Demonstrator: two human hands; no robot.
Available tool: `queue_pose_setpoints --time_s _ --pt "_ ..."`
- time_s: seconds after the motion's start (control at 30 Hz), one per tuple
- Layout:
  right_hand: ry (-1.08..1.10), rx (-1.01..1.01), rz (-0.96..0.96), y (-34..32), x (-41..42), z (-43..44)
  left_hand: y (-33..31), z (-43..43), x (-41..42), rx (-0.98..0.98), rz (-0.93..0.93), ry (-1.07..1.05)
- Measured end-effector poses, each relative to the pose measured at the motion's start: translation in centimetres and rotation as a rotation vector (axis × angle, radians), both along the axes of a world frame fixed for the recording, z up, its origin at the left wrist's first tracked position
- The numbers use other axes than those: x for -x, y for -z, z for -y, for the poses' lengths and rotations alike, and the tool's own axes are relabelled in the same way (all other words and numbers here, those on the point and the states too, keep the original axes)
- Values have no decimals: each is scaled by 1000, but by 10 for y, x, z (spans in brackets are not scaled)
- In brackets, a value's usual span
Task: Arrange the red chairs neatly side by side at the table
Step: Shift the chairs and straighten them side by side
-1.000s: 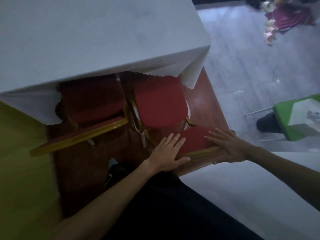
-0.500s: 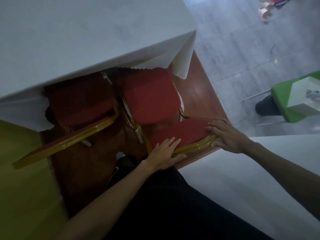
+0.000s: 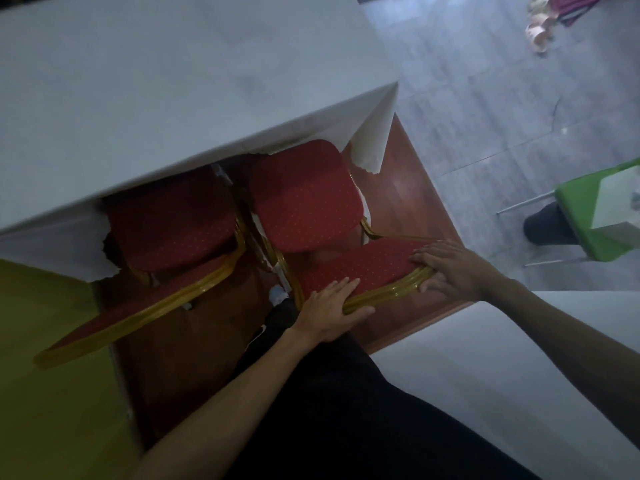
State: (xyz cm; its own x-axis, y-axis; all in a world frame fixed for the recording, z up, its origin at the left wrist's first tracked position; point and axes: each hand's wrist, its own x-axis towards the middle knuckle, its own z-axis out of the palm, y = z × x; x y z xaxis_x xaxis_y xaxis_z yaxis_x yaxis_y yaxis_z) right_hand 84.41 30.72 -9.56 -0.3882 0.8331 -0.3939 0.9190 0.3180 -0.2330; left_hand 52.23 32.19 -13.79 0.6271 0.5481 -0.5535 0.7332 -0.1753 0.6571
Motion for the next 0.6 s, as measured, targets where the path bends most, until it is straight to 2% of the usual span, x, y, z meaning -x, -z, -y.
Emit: queue_pose_setpoints --time_s 0.6 --pt "-21 -56 -35 11 19 -113 -6 -107 21 -48 -31 -82"
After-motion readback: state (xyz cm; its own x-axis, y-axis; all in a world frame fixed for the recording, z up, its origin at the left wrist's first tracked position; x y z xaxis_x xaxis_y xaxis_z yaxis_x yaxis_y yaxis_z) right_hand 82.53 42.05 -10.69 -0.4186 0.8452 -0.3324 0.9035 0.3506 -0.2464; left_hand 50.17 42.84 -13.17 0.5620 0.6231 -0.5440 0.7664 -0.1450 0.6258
